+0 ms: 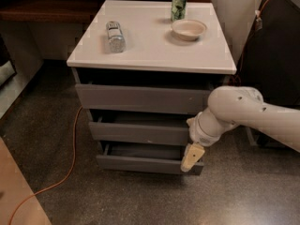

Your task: Place blue plastic bottle into bottom drawer

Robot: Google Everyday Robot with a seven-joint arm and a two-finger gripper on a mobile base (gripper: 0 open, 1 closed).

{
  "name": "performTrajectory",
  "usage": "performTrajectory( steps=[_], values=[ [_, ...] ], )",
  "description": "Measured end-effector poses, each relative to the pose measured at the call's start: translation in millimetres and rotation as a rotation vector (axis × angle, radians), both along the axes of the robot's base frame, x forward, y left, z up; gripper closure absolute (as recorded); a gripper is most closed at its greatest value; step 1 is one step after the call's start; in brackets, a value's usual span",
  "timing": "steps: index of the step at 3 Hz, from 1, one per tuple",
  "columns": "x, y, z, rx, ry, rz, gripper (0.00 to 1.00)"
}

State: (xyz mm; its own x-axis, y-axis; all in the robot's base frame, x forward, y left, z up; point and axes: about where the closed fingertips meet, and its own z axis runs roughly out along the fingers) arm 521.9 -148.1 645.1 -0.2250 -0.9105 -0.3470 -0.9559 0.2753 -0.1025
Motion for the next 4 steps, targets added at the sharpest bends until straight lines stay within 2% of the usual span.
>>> performTrajectory(
  steps=[2,3,4],
  values=[
    [24,-6,-76,0.069,-0.017,-0.015,0.0],
    [24,-6,-76,0.069,-0.017,-0.015,0.0],
    [33,-8,-114,0.053,0.016,-0.018,0.0]
  ],
)
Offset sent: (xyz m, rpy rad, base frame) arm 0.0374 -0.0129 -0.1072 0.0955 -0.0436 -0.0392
